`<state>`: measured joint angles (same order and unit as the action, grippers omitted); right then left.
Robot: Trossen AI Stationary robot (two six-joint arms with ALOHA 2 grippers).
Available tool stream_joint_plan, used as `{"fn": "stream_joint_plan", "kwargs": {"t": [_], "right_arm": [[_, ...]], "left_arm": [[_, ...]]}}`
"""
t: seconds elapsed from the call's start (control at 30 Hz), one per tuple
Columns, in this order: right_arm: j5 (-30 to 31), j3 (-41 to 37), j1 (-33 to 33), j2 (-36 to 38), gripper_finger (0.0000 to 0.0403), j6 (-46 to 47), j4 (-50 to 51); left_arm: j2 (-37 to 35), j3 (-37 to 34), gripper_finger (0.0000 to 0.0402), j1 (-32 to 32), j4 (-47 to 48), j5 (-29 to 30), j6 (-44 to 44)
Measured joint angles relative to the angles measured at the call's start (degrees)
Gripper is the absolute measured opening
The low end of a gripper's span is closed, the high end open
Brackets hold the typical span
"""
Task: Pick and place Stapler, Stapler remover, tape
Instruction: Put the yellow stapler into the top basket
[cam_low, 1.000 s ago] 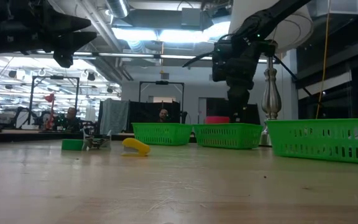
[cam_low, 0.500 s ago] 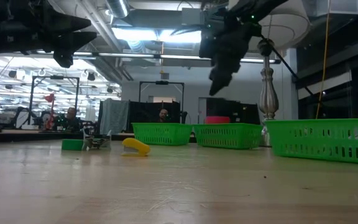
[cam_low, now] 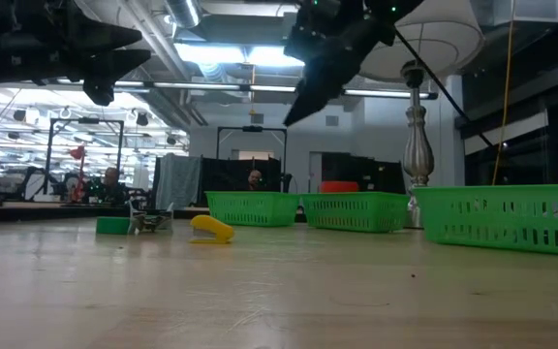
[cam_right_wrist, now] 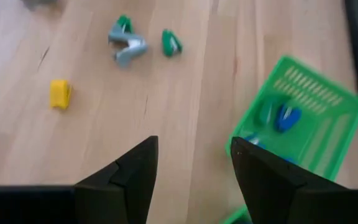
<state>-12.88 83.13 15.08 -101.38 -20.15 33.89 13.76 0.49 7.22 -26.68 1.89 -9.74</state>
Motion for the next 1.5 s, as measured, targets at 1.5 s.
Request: {"fn": "stream_joint_plan", "kwargs": {"t": [1.5], "right_arm": [[9.96,4.49,-20.66,-19.16,0.0208,18.67,-21.6]], "left_arm": [[-0.02,0.0,0.0173,0.0,0.02,0.0,0.0]]}}
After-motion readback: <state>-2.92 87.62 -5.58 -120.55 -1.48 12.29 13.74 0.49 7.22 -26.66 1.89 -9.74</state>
